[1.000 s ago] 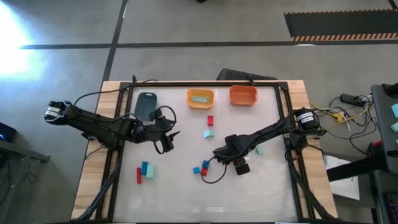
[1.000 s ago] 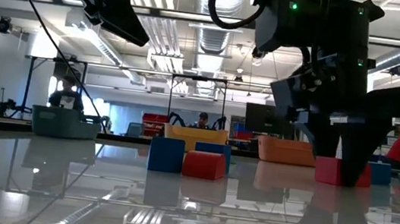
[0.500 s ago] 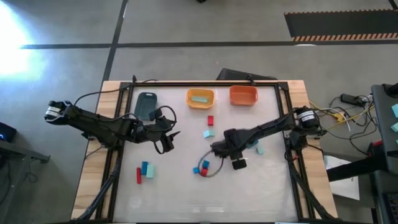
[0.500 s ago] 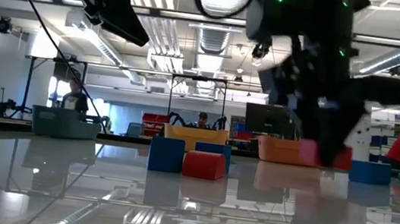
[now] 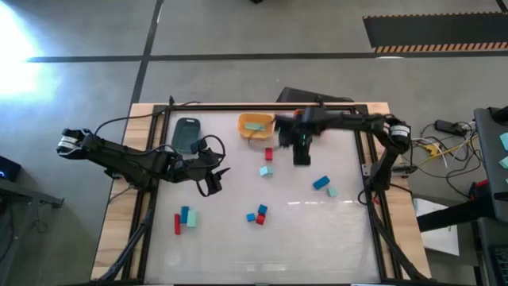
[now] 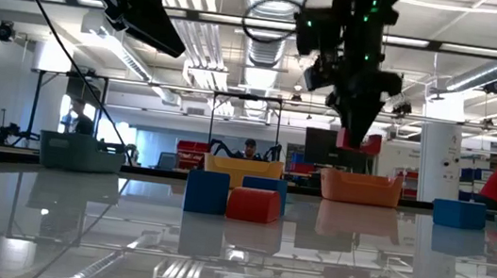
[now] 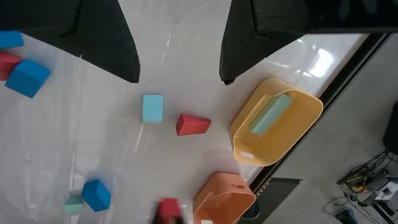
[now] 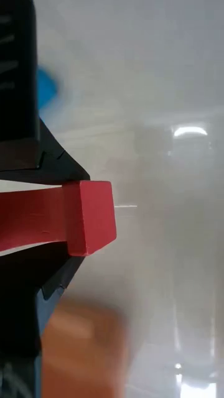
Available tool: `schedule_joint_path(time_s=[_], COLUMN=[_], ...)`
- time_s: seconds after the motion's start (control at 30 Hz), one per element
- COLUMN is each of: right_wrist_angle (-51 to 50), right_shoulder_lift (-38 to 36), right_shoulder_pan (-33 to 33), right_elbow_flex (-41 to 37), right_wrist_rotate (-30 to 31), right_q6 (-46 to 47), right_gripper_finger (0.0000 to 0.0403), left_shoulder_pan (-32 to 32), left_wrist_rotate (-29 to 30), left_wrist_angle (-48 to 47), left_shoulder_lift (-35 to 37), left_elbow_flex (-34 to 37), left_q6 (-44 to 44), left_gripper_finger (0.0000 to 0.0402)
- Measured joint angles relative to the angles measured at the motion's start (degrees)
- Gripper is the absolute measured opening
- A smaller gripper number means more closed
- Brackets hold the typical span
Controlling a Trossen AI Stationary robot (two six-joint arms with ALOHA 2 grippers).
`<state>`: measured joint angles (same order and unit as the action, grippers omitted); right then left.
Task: Sort & place blocks by color
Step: Put the red arch block into the orange bin
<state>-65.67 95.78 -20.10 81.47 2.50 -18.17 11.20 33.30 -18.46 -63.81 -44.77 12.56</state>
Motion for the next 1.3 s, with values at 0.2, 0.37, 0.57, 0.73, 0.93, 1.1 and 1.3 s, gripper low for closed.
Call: schedule_joint_path(time_s=[0.2, 0.37, 0.57, 0.73, 0.93, 1.1, 1.3], right_wrist_angle=[2.85, 5.52, 8.68, 9.75, 11.86, 12.0, 11.31], right_shoulder_lift=[0.98, 2.58, 5.28, 6.89, 7.73, 7.83, 7.01], right_shoulder_pan=[-13.68, -20.8, -23.56, -23.82, -23.82, -23.82, -23.65], right_elbow_flex=[-0.24, -0.24, -0.24, -0.24, -0.26, -0.26, -0.26], right_wrist_rotate=[2.46, 2.57, 2.05, 2.04, 2.1, 4.02, 4.14], right_q6=[-7.88, -11.49, -14.32, -14.9, -14.59, -14.45, -12.77], right_gripper_finger=[0.0115, 0.0115, 0.0115, 0.0115, 0.0148, 0.0196, 0.0189], left_shoulder_pan=[0.01, 0.02, 0.02, 0.02, 0.02, 0.02, 0.01], left_wrist_rotate=[0.0, 0.02, 0.07, 0.09, 0.11, 0.11, 0.13], left_wrist_angle=[0.64, 1.28, 1.51, 1.52, 1.49, 1.49, 1.49], left_shoulder_lift=[-0.02, -0.04, -0.04, -0.04, -0.04, -0.04, -0.04], left_elbow_flex=[-0.09, -0.11, -0.07, -0.07, -0.06, 0.0, 0.0], left_q6=[-1.4, -1.4, -1.38, -1.4, -1.36, -1.33, -1.28], left_gripper_finger=[0.0205, 0.0205, 0.0205, 0.0205, 0.0205, 0.0205, 0.0205])
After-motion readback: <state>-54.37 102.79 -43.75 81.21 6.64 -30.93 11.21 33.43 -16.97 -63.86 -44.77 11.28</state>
